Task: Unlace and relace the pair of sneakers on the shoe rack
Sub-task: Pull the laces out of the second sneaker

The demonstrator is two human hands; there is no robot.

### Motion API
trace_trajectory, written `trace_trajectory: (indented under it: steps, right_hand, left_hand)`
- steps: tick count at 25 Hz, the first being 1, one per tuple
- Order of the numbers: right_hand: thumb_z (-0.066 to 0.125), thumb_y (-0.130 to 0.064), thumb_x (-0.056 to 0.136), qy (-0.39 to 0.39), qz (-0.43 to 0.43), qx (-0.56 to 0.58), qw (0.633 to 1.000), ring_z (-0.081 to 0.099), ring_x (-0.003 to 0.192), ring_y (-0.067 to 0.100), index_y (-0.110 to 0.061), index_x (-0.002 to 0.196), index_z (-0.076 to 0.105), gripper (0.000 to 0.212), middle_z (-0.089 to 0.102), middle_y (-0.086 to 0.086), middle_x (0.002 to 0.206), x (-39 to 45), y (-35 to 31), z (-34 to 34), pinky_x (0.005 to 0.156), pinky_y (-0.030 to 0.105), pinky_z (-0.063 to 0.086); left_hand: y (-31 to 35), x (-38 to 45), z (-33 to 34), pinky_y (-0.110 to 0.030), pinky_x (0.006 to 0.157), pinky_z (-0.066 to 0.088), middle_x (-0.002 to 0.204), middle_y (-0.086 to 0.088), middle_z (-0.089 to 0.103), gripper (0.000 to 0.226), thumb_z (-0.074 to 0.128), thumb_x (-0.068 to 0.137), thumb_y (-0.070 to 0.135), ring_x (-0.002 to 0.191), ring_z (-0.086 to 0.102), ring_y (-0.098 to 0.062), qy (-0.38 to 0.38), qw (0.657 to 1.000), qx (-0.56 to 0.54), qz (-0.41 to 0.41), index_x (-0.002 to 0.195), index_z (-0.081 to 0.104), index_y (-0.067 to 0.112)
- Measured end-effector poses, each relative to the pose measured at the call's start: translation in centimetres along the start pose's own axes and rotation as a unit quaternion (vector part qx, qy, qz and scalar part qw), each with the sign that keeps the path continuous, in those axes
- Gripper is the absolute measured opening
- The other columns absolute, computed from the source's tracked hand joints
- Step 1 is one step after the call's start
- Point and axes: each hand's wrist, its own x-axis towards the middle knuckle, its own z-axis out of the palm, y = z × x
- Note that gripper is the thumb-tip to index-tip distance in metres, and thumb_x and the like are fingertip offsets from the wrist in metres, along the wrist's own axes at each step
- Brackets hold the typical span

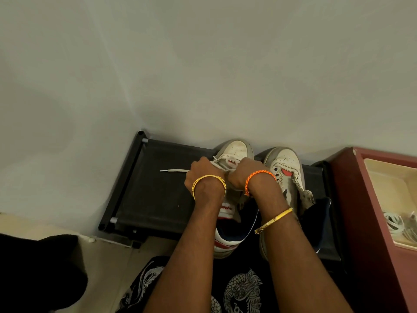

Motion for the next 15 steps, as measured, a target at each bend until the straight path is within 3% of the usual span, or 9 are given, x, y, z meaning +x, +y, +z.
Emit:
trace_trajectory:
  steps: [4, 8, 12, 15]
  right_hand:
    - [0.054, -0.039, 0.090, 0.048, 0.026, 0.076, 0.996, 0.059, 0.095, 0.030, -0.002, 0.110, 0.060, 0.042, 0.063, 0.016, 0.113, 0.7, 1.4, 0.6, 0.072, 0.028, 0.042]
    - [0.055, -0.032, 0.090, 0.132, -0.002, 0.106, 0.985, 0.057, 0.105, 0.032, -0.008, 0.113, 0.058, 0.033, 0.061, 0.016, 0.115, 1.1, 0.8, 0.9, 0.079, 0.030, 0.044]
    - [0.057, -0.029, 0.089, 0.138, -0.002, 0.149, 0.979, 0.058, 0.101, 0.032, -0.008, 0.114, 0.058, 0.032, 0.062, 0.015, 0.113, 1.1, -0.2, 1.3, 0.082, 0.034, 0.048]
    - [0.057, -0.023, 0.085, 0.118, 0.020, 0.231, 0.966, 0.056, 0.077, 0.027, -0.007, 0.082, 0.062, 0.018, 0.064, 0.010, 0.084, -0.1, 0.8, -0.5, 0.061, 0.025, 0.041]
  left_hand:
    - [-0.2, 0.5, -0.1, -0.033, 0.081, 0.047, 0.124, -0.009, 0.056, 0.036, 0.053, 0.094, 0.030, 0.110, 0.056, -0.026, -0.018, 0.999, 0.023, 0.026, 0.127, 0.051, 0.015]
    - [-0.2, 0.6, 0.1, -0.033, 0.081, 0.047, 0.123, -0.009, 0.056, 0.035, 0.048, 0.097, 0.033, 0.110, 0.056, -0.025, -0.021, 0.999, 0.035, 0.029, 0.128, 0.051, 0.016]
    - [-0.2, 0.4, 0.0, -0.033, 0.083, 0.047, 0.125, -0.009, 0.055, 0.036, 0.048, 0.097, 0.031, 0.112, 0.055, -0.026, -0.007, 0.999, 0.032, 0.020, 0.129, 0.049, 0.015]
    - [-0.2, 0.3, -0.1, -0.034, 0.081, 0.046, 0.125, -0.010, 0.055, 0.035, 0.048, 0.096, 0.030, 0.112, 0.055, -0.028, 0.006, 1.000, 0.014, 0.012, 0.127, 0.051, 0.014]
